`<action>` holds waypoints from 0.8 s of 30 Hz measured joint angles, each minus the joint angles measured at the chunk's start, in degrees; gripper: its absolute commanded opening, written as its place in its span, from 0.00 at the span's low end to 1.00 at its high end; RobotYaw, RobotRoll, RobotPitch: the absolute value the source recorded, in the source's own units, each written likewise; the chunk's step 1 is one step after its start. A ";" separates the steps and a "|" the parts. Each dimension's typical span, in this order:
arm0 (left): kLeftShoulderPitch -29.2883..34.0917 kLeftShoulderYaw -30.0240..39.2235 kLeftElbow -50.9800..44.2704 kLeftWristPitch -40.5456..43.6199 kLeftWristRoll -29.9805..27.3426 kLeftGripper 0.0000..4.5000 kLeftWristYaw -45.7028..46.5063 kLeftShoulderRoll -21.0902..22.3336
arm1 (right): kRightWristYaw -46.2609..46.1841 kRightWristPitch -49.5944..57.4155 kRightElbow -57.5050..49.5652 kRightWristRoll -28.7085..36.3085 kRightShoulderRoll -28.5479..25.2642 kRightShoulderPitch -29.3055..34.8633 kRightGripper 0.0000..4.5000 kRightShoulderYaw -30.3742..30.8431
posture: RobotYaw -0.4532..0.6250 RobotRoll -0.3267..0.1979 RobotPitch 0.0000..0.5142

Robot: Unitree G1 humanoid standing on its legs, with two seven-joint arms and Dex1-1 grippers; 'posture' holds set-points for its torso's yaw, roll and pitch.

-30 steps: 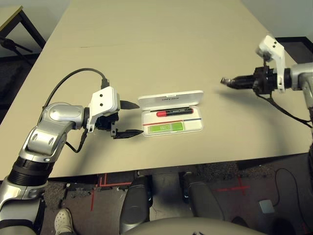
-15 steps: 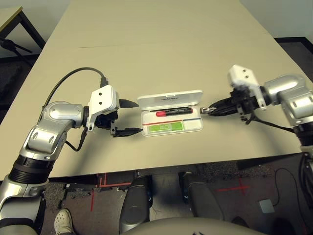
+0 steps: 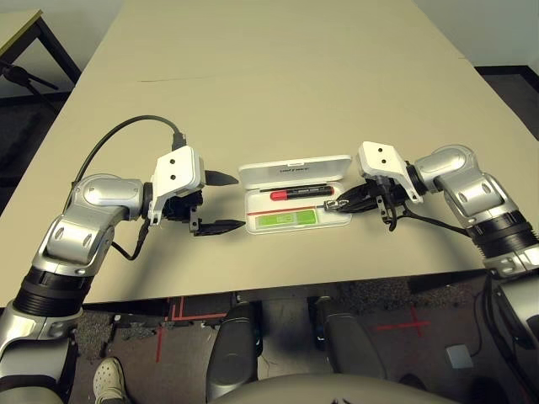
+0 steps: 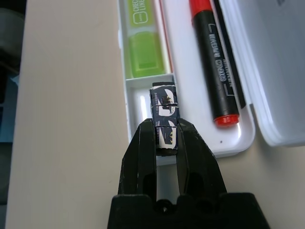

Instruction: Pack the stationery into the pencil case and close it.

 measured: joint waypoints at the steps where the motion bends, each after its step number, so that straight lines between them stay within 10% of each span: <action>1: -0.03 0.00 0.00 0.02 0.00 1.00 0.01 0.00 | 0.61 0.54 -0.26 0.14 -0.18 0.15 0.15 0.00 | 0.43 0.62 0.31; 11: -1.42 -0.01 0.65 -0.16 0.04 1.00 0.00 -0.01 | 2.95 5.17 -3.27 2.28 -1.38 0.39 0.97 -0.01 | 0.41 0.62 0.30; 24: -6.80 0.96 12.12 -1.76 1.49 1.00 0.63 1.30 | 8.10 4.76 4.42 8.39 -13.82 -1.99 0.99 -5.72 | 0.39 0.62 0.33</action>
